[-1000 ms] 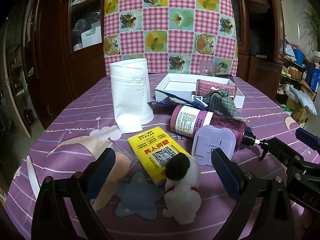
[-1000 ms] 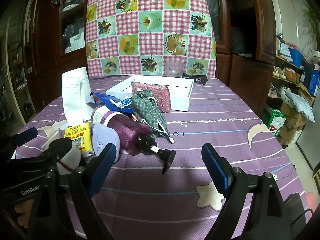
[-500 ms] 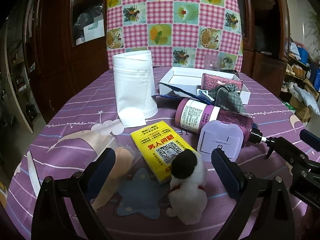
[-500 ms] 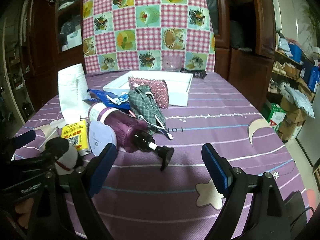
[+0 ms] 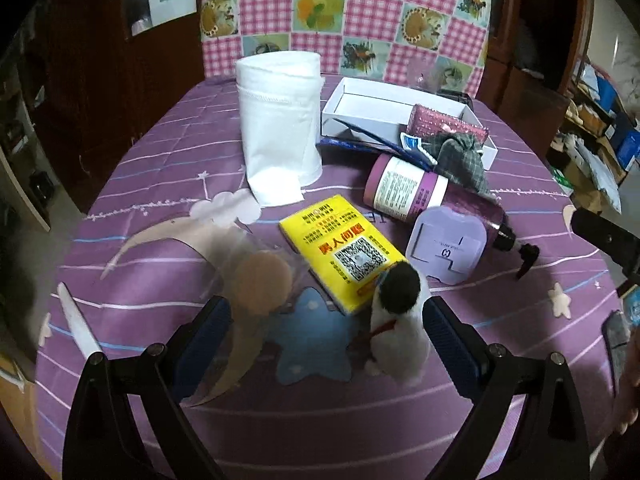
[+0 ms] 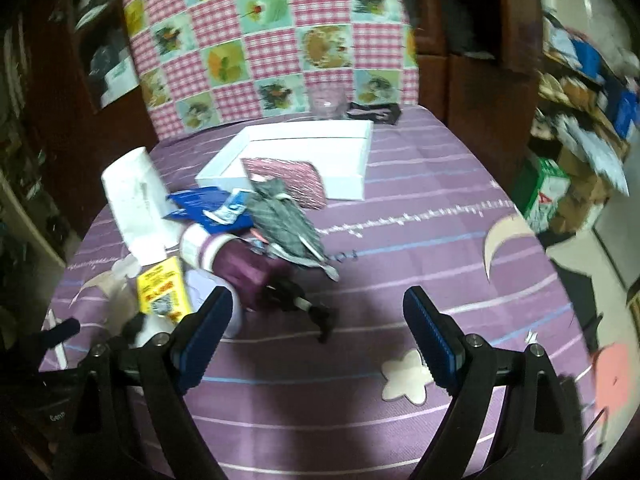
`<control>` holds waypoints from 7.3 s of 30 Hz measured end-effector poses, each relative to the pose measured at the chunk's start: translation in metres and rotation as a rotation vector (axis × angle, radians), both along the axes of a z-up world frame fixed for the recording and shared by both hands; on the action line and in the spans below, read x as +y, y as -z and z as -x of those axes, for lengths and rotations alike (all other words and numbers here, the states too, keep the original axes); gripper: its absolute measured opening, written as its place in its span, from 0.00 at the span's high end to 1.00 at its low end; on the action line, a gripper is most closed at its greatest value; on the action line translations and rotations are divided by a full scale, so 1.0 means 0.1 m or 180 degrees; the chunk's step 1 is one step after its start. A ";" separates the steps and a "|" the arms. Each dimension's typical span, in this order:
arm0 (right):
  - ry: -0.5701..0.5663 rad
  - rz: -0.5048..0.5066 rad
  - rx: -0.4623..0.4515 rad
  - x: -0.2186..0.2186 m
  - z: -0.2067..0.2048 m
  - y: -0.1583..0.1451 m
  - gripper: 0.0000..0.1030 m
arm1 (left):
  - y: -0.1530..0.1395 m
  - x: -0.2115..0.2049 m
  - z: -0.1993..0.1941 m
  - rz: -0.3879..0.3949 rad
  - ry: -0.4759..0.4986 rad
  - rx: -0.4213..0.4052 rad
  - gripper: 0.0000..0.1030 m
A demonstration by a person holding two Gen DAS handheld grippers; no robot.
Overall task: Organize soft objects
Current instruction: 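Close the left gripper on the plush dog while the right gripper grasps the lavender pad, then carry the plush dog and lavender pad over the white box with both grippers, then lower the plush dog and lavender pad into the box and open both grippers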
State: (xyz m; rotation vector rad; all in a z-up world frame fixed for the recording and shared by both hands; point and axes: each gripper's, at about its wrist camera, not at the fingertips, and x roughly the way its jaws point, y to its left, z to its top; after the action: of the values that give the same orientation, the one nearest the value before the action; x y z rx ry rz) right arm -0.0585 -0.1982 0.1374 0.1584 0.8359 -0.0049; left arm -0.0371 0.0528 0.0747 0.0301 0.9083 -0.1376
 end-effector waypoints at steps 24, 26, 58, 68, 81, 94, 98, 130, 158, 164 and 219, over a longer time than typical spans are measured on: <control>-0.0333 -0.0992 -0.0264 0.36 -0.07 0.20 0.23 | 0.01 0.24 -0.20 0.0585 -0.0278 0.0453 0.06; -0.0400 -0.1077 -0.0227 0.39 -0.04 0.36 0.27 | 0.07 0.21 -0.11 0.0539 -0.0203 0.0446 0.07; -0.0456 -0.1767 0.0216 0.20 -0.36 0.97 0.63 | 0.26 -0.14 0.00 0.0566 0.0338 0.0525 0.75; -0.0556 -0.1761 0.0131 0.26 -0.37 0.96 0.88 | 0.14 -0.12 0.07 0.0643 0.0316 0.0449 0.75; -0.0759 -0.1963 0.0010 0.11 -0.44 0.13 0.90 | -0.83 0.07 -0.06 0.0481 0.0272 0.0065 0.75; 0.0011 -0.2134 -0.0037 -0.59 -1.84 -1.03 0.90 | -1.89 -0.46 -1.58 0.1353 0.0265 -0.0381 0.75; 0.0070 -0.2277 -0.0105 -0.71 -1.92 -0.87 0.90 | -1.71 -0.52 -1.93 0.1921 0.0265 -0.0077 0.75; 0.0515 -0.1528 0.0916 -1.22 -2.54 0.68 0.90 | 0.52 -1.36 -3.24 0.2247 0.0618 0.1693 0.76; 0.0314 -0.0894 0.1312 -0.93 -2.65 0.80 0.86 | 0.19 -1.07 -3.22 0.1397 -0.0134 0.0936 0.24; 0.0132 -0.1414 0.1273 -0.98 -2.57 0.72 0.86 | 0.26 -1.19 -3.25 0.1447 0.0105 0.0881 0.59; 0.0221 -0.0864 0.1244 -0.65 -2.63 0.52 0.87 | 0.02 -1.52 -3.02 0.0931 0.0505 0.0804 0.71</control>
State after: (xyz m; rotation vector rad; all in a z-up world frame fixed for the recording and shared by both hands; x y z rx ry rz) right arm 0.2040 -0.2629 0.0849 0.4523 1.2198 0.0129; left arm 0.2644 -0.0995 0.0729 -0.1912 1.1301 -0.4281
